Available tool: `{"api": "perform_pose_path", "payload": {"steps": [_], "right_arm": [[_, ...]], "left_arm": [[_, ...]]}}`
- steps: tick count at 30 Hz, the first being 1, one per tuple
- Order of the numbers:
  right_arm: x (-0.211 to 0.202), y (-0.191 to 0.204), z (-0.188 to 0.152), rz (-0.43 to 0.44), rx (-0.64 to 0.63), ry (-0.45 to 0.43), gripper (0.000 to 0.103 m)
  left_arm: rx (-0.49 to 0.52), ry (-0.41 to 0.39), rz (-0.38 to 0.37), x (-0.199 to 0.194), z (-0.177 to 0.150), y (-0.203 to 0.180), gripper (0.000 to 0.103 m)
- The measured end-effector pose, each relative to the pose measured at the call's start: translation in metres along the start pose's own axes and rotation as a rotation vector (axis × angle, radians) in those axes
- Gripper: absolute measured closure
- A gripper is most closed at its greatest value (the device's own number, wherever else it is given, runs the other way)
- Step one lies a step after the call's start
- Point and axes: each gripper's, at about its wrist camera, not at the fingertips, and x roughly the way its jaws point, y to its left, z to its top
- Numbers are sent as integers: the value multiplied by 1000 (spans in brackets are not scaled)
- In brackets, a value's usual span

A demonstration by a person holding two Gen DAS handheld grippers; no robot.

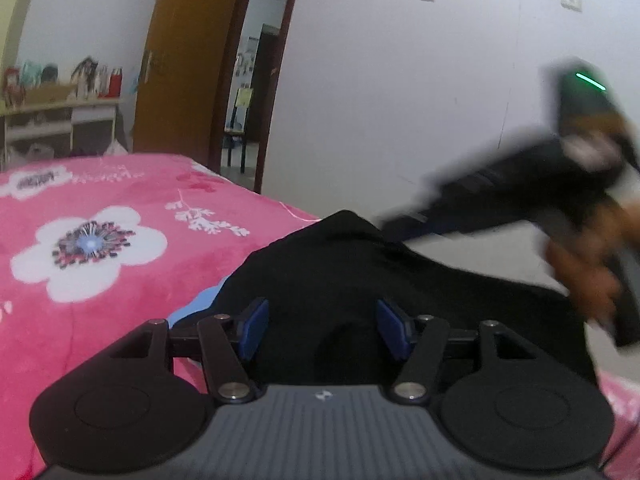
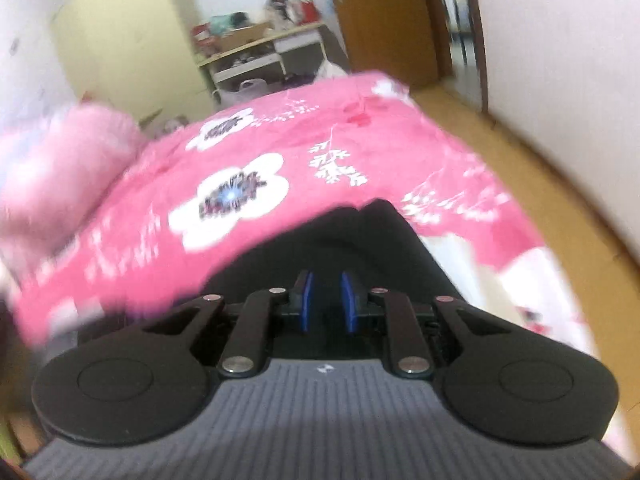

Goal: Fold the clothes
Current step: 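Lower the black shirt onto the stack and open both tools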

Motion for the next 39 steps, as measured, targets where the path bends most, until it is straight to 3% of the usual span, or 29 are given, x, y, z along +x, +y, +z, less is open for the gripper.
{"api": "perform_pose_path", "payload": {"steps": [2,5,7,9,11,14,17,18,19,20,23,24,27,31,36,39], "right_arm": [[32,-8,17,15,53,42,88],[86,-26,40,-132,164,97,90],[91,-38,41,-230,222,69,88],[74,-49,41,-338,253,29,86],[50,-58,38,-343,262,3,82],[-22,-64,18,-303,270,-73,75],[-99,-61,-15,-238,268,-136,68],[-129,-57,-31,-212,260,-159,61],[-156,-46,-51,-196,245,-173,52],[-184,-35,-70,-182,229,-186,49],[-244,-1,-130,-106,199,-215,37],[-258,12,-152,-81,195,-219,33],[-284,56,-217,-62,172,-242,20],[-299,113,-285,-183,135,-299,14],[-289,171,-329,-294,112,-281,11],[-294,191,-338,-299,123,-273,10]], "left_arm": [[6,3,-3,2,-5,0,42],[12,8,-11,4,-10,2,42],[-4,7,-15,2,-9,4,42],[-19,7,-20,0,-9,7,40],[-32,5,-22,-6,-8,7,38],[-29,-10,-13,-51,-2,-2,37],[-26,-25,-3,-96,4,-11,34],[-25,-31,0,-111,6,-14,31],[-24,-36,3,-126,8,-17,24],[-23,-41,7,-141,11,-20,15],[-20,-56,16,-186,17,-30,1],[-20,-59,17,-204,16,-35,0],[-26,-35,20,-261,-2,-60,0],[8,30,50,-312,-32,-88,0],[2,62,83,-365,-71,-111,0],[32,63,174,-385,-82,-126,0]]}}
